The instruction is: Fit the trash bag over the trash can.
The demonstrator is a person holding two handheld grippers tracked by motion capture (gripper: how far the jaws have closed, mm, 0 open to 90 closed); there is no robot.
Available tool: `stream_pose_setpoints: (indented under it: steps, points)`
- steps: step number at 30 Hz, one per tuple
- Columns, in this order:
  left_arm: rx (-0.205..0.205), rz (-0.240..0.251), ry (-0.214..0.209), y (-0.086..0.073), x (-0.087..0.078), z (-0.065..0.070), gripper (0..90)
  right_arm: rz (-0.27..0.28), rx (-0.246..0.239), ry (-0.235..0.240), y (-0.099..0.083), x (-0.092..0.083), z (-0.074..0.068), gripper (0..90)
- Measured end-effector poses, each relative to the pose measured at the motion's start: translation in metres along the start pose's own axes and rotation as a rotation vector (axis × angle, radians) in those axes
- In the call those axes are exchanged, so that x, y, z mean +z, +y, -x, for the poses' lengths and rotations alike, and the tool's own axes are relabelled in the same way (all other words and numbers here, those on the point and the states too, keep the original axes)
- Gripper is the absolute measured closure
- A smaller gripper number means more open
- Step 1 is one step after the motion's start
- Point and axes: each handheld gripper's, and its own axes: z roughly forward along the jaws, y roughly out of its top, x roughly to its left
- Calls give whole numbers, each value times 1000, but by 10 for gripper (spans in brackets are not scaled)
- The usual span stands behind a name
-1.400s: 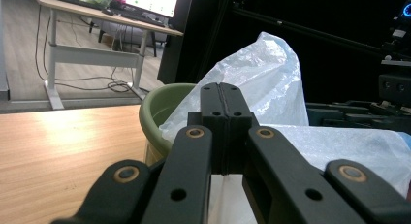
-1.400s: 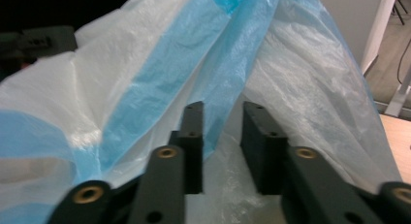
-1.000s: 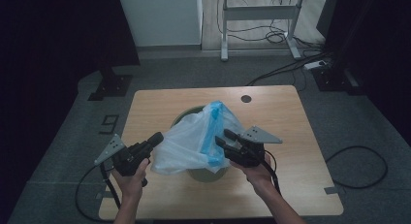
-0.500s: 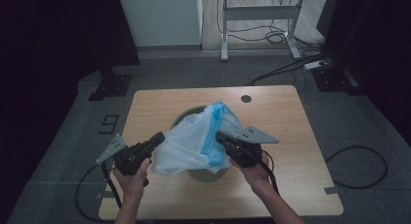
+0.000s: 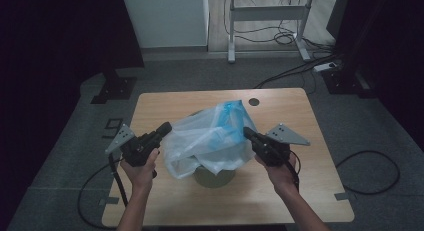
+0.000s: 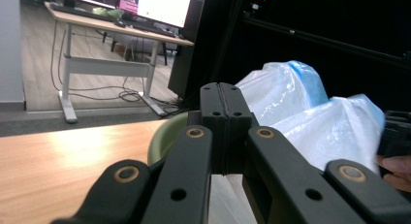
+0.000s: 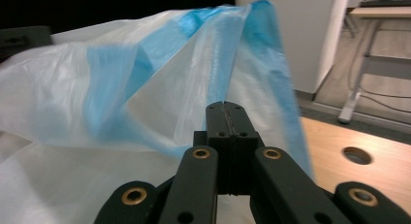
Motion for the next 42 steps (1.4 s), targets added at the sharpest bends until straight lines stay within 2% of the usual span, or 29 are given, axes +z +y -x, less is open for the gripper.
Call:
stream_pose_setpoints:
  steps: [7, 12, 17, 20, 24, 27, 28, 30, 33, 34, 36, 38, 42]
  points:
    - [-4, 27, 12, 16, 10, -7, 899, 26, -4, -61, 12, -4, 19, 892]
    - [19, 30, 19, 30, 22, -9, 898, 45, -35, -97, 27, 2, 27, 892]
    - [34, 53, 3, 42, 27, -5, 899, 86, -19, -114, 39, 5, 34, 892]
    - [51, 46, -3, 38, 21, -2, 899, 101, -33, -107, 41, 0, 33, 892]
    - [24, 27, -19, 23, 12, -4, 898, 95, -37, -87, 33, -8, 30, 891]
    - [19, 22, -27, 15, 4, -4, 898, 89, -43, -67, 27, -13, 25, 891]
    - [16, 16, -46, 13, 2, -5, 898, 93, -45, -60, 26, -15, 23, 891]
    - [18, -12, -122, 11, -3, -5, 888, 101, -61, -49, 23, -18, 18, 891]
    - [65, -38, -175, 16, -8, -1, 802, 110, -99, -11, 20, -20, 10, 891]
    - [76, -37, -178, 20, -9, 1, 774, 110, -108, 0, 19, -20, 7, 891]
    - [99, -40, -174, 28, -10, 5, 703, 112, -134, 18, 19, -19, 2, 891]
    - [127, -49, -153, 38, -7, 9, 627, 109, -157, 28, 18, -19, -3, 891]
    - [170, -92, -126, 51, 7, 15, 519, 113, -185, 43, 18, -20, -8, 891]
